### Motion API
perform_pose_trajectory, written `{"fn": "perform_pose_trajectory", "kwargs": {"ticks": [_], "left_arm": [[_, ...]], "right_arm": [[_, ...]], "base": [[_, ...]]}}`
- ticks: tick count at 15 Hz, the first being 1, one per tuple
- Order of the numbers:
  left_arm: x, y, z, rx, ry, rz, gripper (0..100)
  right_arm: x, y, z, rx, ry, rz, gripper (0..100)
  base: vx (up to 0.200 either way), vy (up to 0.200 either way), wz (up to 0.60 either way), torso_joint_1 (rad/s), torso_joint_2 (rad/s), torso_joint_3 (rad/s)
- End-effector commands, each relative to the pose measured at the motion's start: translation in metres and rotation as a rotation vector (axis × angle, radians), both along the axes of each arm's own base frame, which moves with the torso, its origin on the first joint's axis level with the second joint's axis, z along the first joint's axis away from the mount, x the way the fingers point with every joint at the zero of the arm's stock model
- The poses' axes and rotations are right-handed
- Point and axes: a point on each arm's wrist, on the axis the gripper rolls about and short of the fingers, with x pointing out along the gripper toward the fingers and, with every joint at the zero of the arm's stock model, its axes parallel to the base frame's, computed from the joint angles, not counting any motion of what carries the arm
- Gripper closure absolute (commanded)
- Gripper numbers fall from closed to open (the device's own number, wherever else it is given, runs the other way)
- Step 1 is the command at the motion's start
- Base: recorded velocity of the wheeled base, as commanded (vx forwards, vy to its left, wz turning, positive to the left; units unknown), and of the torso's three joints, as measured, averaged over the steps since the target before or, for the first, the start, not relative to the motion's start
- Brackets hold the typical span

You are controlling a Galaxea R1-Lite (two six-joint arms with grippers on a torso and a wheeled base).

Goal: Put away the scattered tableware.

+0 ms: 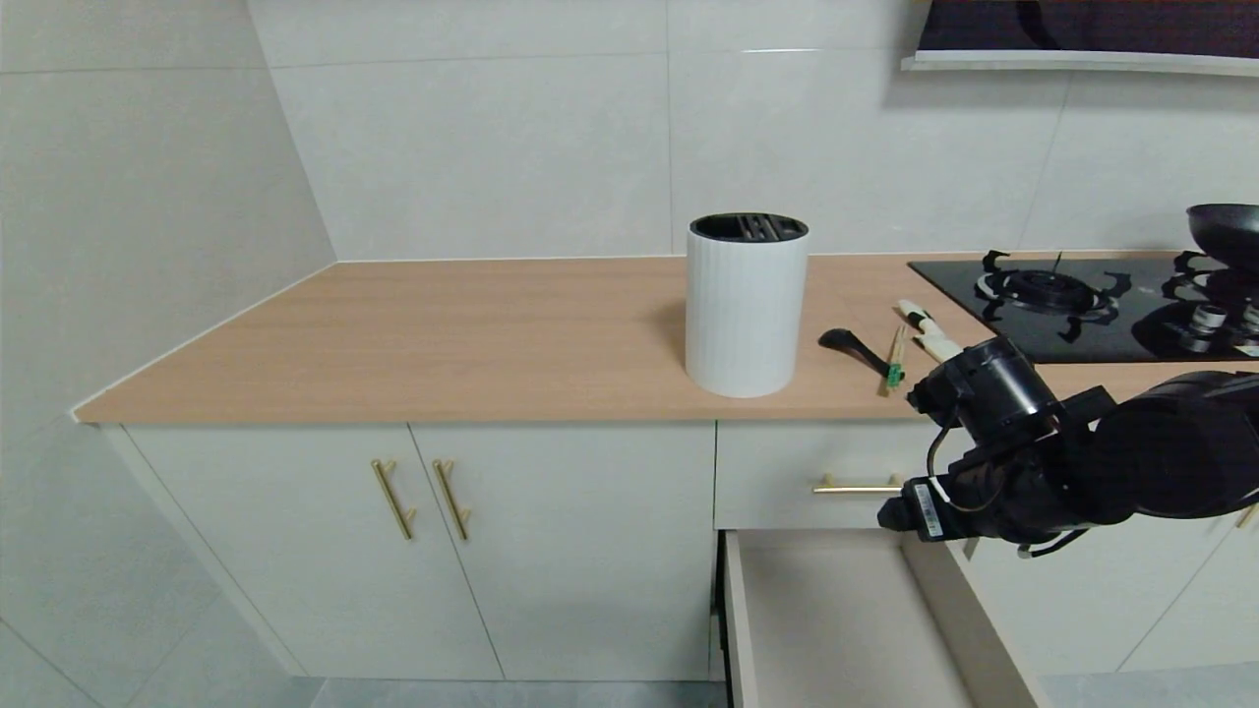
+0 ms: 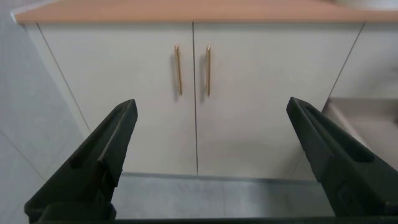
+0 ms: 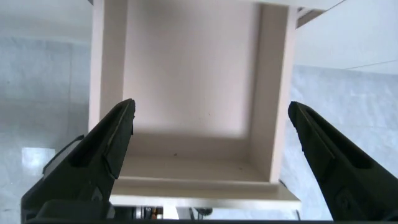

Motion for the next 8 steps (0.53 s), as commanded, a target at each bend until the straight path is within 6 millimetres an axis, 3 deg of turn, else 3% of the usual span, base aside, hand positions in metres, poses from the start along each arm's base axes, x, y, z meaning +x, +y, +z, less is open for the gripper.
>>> {"fn": "perform_pose_trajectory", "kwargs": {"ticks": [1, 5, 8], "left_arm": [[0.000, 0.000, 0.000, 0.000, -0.001, 0.000, 0], [0.000, 0.000, 0.000, 0.000, -0.001, 0.000, 0], [0.000, 0.000, 0.000, 0.000, -0.001, 0.000, 0]], "right_arm": [[0.000, 0.000, 0.000, 0.000, -0.001, 0.001, 0], [0.006, 0.002, 0.005, 0.016, -0.073, -0.013, 0], [0.032, 0.001, 0.022, 0.072, -0.198, -0.038, 0]], "base": [[0.000, 0.000, 0.00, 0.222, -0.50, -0.276], [0.000, 0.000, 0.00, 0.119, -0.27, -0.149], [0.000, 0.000, 0.00, 0.009, -0.02, -0.009]]}}
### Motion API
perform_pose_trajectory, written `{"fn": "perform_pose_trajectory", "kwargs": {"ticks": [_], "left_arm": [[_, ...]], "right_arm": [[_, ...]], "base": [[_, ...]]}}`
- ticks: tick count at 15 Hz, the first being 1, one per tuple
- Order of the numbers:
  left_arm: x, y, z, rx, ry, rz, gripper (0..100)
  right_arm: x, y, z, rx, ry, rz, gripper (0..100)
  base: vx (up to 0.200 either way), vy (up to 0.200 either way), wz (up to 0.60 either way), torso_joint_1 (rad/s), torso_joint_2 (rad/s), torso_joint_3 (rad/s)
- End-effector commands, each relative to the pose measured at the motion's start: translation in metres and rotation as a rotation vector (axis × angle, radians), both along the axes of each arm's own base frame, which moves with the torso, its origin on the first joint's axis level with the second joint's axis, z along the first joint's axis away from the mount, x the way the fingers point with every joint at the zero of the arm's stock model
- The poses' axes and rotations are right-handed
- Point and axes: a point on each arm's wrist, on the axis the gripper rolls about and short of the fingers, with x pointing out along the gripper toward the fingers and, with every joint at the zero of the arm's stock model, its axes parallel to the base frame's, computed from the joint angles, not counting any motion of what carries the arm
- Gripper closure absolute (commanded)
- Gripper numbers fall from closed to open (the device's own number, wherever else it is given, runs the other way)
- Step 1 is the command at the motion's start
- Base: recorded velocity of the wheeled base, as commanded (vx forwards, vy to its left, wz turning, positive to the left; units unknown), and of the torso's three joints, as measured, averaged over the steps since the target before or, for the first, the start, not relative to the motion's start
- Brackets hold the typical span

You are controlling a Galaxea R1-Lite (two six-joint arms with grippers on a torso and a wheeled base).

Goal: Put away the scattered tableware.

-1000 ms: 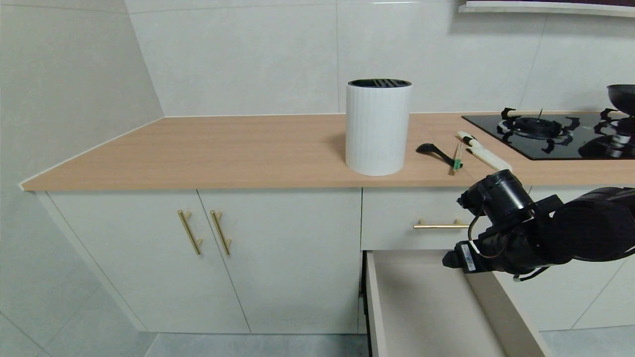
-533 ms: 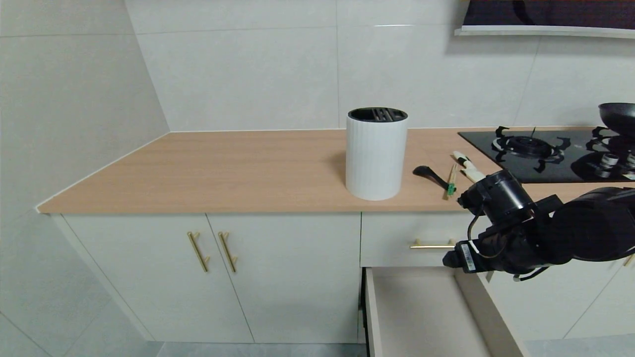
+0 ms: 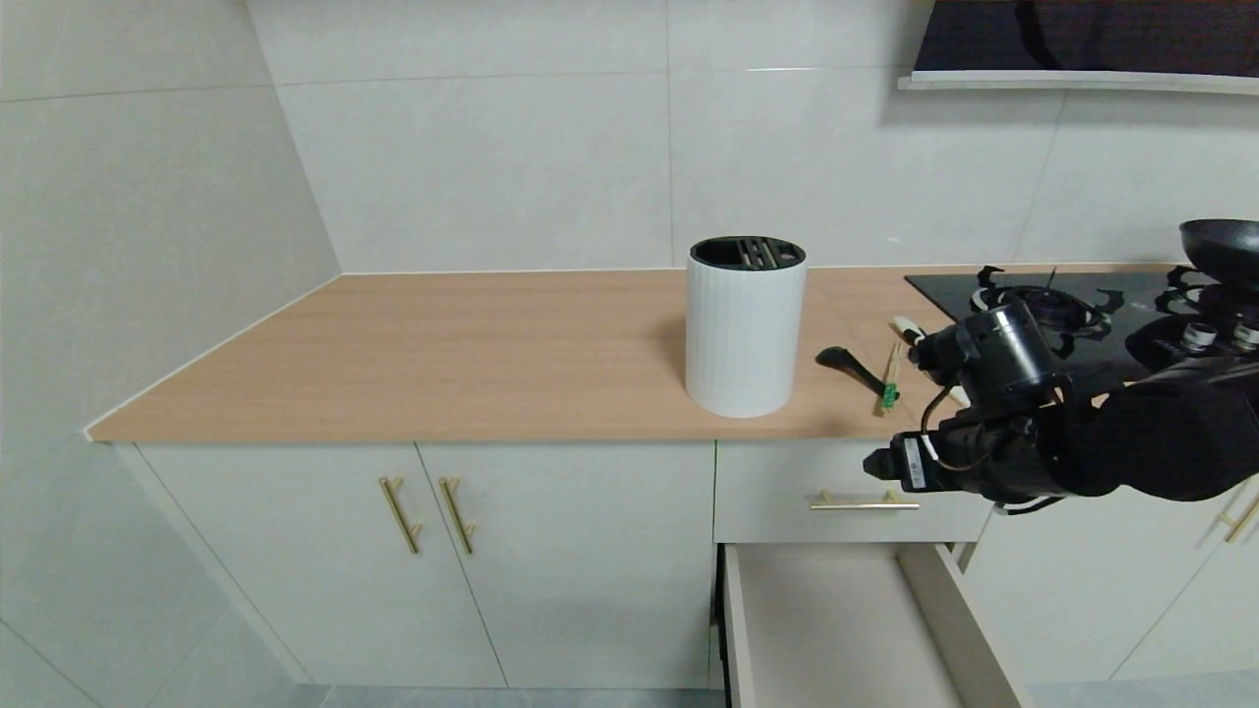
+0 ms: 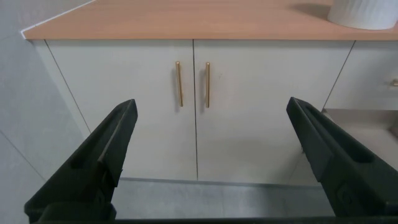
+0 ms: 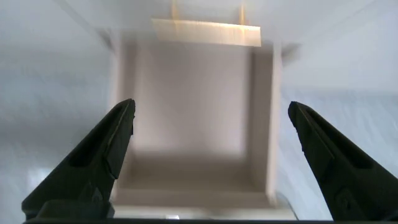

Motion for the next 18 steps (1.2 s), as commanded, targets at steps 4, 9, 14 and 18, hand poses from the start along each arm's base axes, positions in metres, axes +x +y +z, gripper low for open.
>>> {"fn": "perform_pose_trajectory", "kwargs": {"ticks": [4, 9, 14, 18], "left_arm": [[0.000, 0.000, 0.000, 0.000, -0.001, 0.001, 0], [0.000, 0.000, 0.000, 0.000, -0.001, 0.001, 0], [0.000, 0.000, 0.000, 0.000, -0.001, 0.001, 0], [0.000, 0.000, 0.000, 0.000, -0.001, 0.001, 0]], "right_arm": [[0.063, 0.010, 0.011, 0.057, -0.108, -0.060, 0], [0.092, 0.012, -0.003, 0.107, -0.139, -0.224, 0], [0.111, 0.005, -0.013, 0.125, -0.151, -0.302, 0], [0.117, 0.003, -0.019, 0.110, -0.151, -0.324, 0]], "base": [[0.000, 0.000, 0.00, 0.000, 0.00, 0.000], [0.000, 0.000, 0.00, 0.000, 0.00, 0.000], [0.000, 0.000, 0.00, 0.000, 0.00, 0.000], [0.000, 0.000, 0.00, 0.000, 0.00, 0.000]]}}
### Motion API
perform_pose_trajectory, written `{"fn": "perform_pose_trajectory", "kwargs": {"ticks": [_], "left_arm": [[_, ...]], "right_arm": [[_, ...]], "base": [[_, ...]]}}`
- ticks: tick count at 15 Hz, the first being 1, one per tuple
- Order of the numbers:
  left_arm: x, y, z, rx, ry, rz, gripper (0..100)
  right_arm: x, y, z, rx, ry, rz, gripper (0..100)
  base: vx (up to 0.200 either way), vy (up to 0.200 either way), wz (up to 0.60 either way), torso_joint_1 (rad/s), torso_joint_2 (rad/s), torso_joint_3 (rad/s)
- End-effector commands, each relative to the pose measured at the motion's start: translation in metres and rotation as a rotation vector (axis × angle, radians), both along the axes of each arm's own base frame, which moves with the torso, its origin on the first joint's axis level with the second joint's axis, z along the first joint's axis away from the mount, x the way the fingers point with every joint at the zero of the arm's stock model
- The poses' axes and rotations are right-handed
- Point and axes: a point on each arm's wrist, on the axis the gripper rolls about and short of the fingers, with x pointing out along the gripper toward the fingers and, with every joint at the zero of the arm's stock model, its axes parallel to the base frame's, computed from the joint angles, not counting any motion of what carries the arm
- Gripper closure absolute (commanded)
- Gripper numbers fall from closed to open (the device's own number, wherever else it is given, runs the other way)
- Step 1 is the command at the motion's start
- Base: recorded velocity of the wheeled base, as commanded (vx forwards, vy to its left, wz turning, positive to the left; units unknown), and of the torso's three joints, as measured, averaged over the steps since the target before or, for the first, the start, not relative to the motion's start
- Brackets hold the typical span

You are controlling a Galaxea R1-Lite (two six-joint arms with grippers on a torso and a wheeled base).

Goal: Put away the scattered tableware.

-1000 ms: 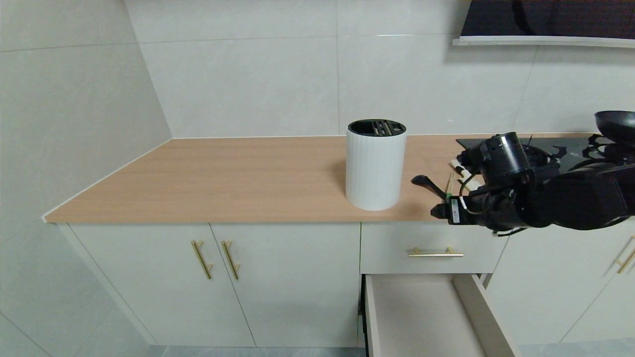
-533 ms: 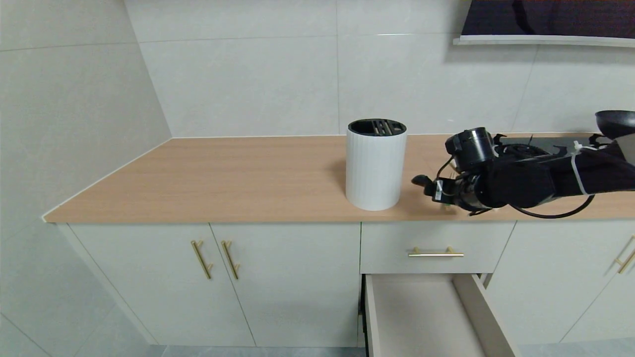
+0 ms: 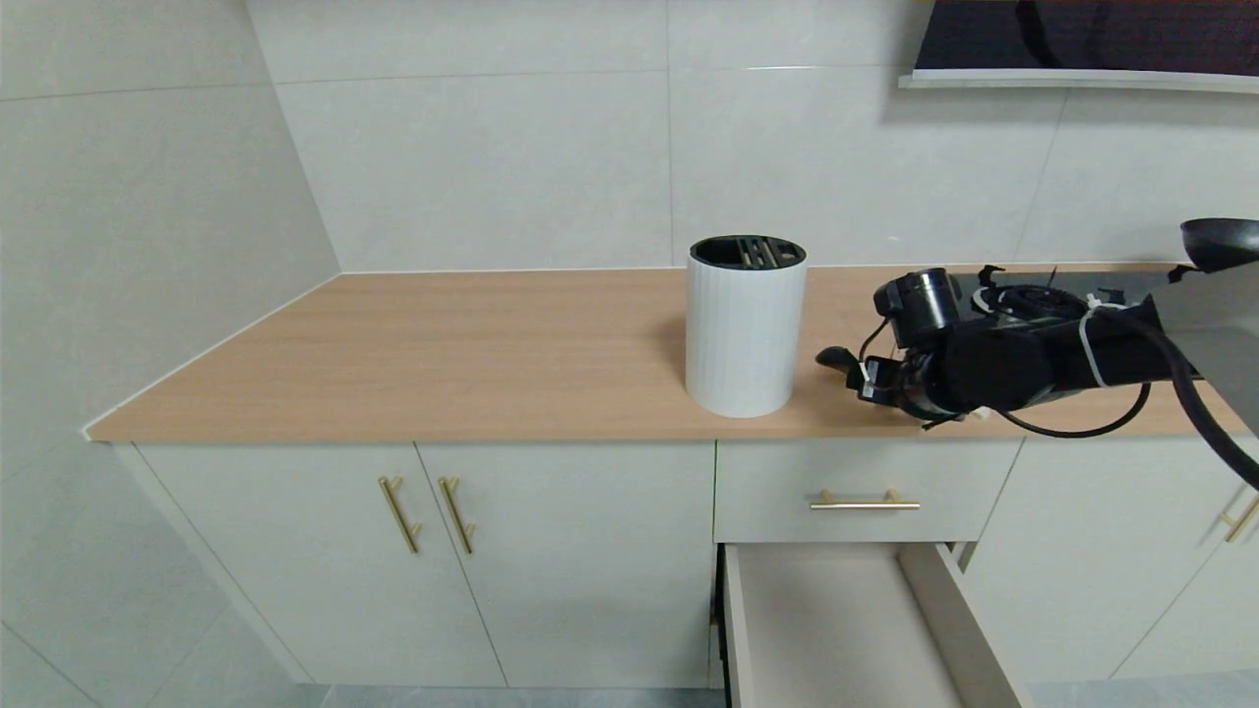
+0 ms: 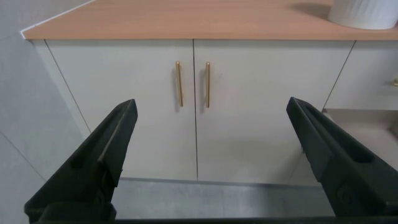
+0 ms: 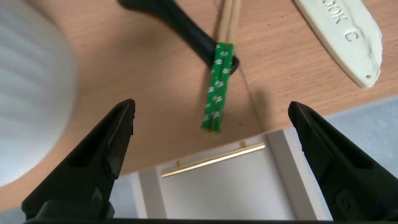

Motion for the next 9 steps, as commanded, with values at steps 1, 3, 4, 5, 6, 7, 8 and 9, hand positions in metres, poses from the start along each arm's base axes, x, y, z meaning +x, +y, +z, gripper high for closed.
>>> {"fn": "perform_pose_trajectory", "kwargs": {"ticks": [1, 3, 4, 5, 6, 7, 8, 9], "left_arm": [[0.0000, 0.0000, 0.0000, 0.000, 0.000, 0.000, 0], [0.0000, 0.0000, 0.0000, 0.000, 0.000, 0.000, 0], [0.0000, 0.0000, 0.0000, 0.000, 0.000, 0.000, 0], [0.0000, 0.0000, 0.0000, 0.000, 0.000, 0.000, 0], [0.0000, 0.0000, 0.0000, 0.000, 0.000, 0.000, 0], [0.0000, 0.0000, 0.0000, 0.000, 0.000, 0.000, 0], [0.0000, 0.0000, 0.0000, 0.000, 0.000, 0.000, 0], [0.0000, 0.0000, 0.0000, 0.000, 0.000, 0.000, 0]], "right_arm": [[0.0035, 0.0005, -0.0075, -0.005, 0.014, -0.001, 0], [0.0052, 0.0003, -0.0108, -0.006, 0.017, -0.003, 0], [0.0058, 0.0005, -0.0107, -0.007, 0.016, -0.002, 0], [0.0061, 0.0006, -0.0110, -0.007, 0.016, -0.002, 0], [0.0070, 0.0009, -0.0133, -0.009, 0.020, -0.003, 0], [0.0074, 0.0010, -0.0146, -0.009, 0.023, -0.002, 0], [0.0076, 0.0004, -0.0146, -0.009, 0.023, -0.004, 0], [0.0080, 0.0005, -0.0160, -0.010, 0.026, -0.004, 0]], "base": [[0.000, 0.000, 0.00, 0.000, 0.00, 0.000], [0.000, 0.000, 0.00, 0.000, 0.00, 0.000], [0.000, 0.000, 0.00, 0.000, 0.00, 0.000], [0.000, 0.000, 0.00, 0.000, 0.00, 0.000], [0.000, 0.000, 0.00, 0.000, 0.00, 0.000], [0.000, 0.000, 0.00, 0.000, 0.00, 0.000], [0.000, 0.000, 0.00, 0.000, 0.00, 0.000], [0.000, 0.000, 0.00, 0.000, 0.00, 0.000]]}}
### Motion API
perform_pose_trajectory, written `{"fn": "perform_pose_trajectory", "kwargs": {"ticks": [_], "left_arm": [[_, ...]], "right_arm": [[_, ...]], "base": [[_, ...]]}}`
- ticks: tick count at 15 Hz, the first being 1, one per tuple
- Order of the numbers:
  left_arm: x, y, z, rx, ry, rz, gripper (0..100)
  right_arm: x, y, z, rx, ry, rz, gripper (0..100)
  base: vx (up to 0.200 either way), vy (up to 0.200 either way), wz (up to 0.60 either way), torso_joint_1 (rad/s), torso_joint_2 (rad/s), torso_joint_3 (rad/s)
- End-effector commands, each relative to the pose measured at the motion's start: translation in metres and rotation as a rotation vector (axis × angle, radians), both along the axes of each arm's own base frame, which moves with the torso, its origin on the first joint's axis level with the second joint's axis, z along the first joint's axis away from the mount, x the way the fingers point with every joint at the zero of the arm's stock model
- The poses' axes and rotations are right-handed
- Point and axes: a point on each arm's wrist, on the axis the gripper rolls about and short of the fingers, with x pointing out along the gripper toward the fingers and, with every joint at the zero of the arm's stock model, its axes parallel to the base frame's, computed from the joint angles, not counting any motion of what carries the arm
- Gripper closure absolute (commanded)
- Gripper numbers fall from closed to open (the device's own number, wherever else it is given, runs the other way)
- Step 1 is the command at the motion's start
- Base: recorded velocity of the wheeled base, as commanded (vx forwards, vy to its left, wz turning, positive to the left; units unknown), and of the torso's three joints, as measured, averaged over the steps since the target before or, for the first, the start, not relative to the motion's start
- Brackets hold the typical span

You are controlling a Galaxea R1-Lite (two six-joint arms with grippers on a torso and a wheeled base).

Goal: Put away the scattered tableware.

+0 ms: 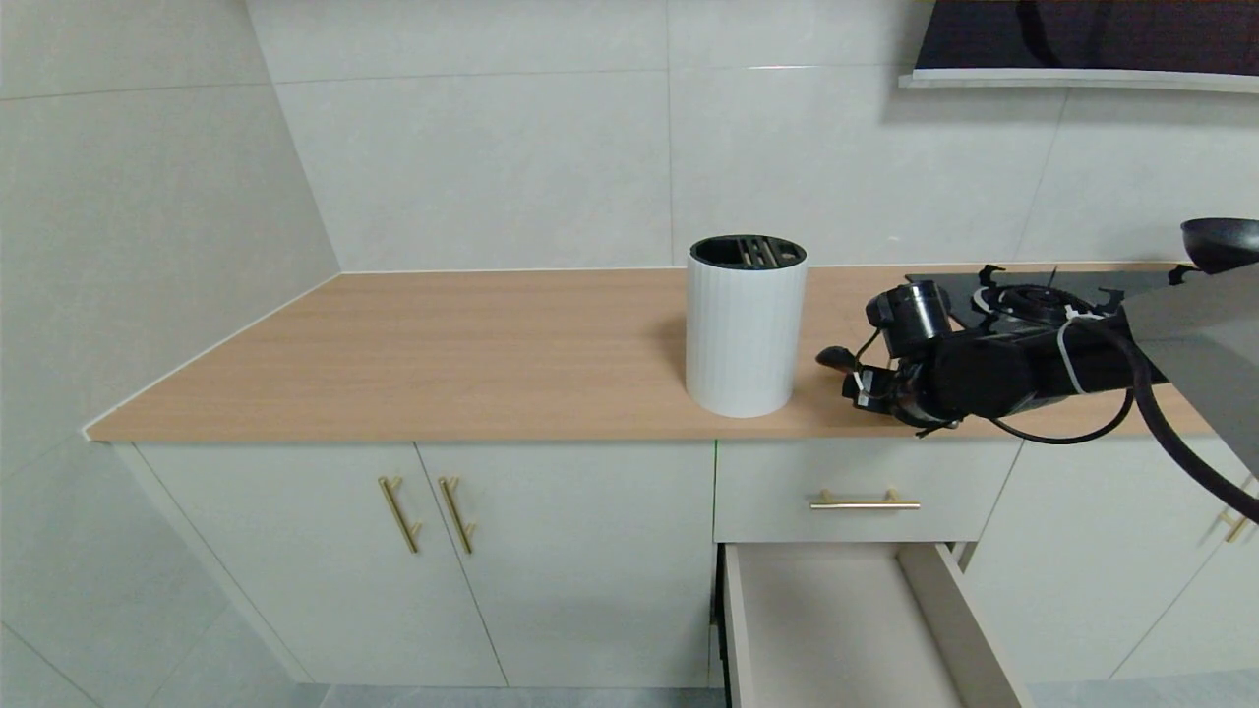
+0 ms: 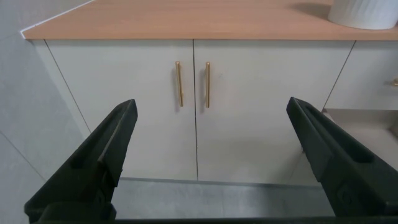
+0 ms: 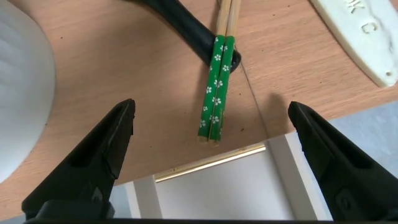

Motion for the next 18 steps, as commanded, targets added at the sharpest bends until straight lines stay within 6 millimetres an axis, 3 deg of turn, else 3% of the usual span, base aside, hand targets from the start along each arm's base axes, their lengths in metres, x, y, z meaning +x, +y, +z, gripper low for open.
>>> {"fn": "perform_pose_trajectory", "kwargs": {"ticks": [1, 3, 4, 14, 18], "left_arm": [[0.000, 0.000, 0.000, 0.000, 0.000, 0.000, 0], [0.000, 0.000, 0.000, 0.000, 0.000, 0.000, 0], [0.000, 0.000, 0.000, 0.000, 0.000, 0.000, 0], [0.000, 0.000, 0.000, 0.000, 0.000, 0.000, 0], [0.000, 0.000, 0.000, 0.000, 0.000, 0.000, 0]], "right_arm": [[0.001, 0.000, -0.004, -0.002, 0.008, 0.000, 0], [0.002, 0.001, -0.008, -0.007, 0.016, 0.002, 0], [0.003, 0.001, -0.009, -0.008, 0.018, 0.000, 100], [0.003, -0.004, 0.002, 0.004, -0.008, -0.013, 100], [-0.005, -0.007, 0.017, 0.011, -0.031, -0.015, 100]], "base": [[0.000, 0.000, 0.00, 0.000, 0.00, 0.000], [0.000, 0.000, 0.00, 0.000, 0.00, 0.000], [0.000, 0.000, 0.00, 0.000, 0.00, 0.000], [0.000, 0.000, 0.00, 0.000, 0.00, 0.000], [0.000, 0.000, 0.00, 0.000, 0.00, 0.000]]}}
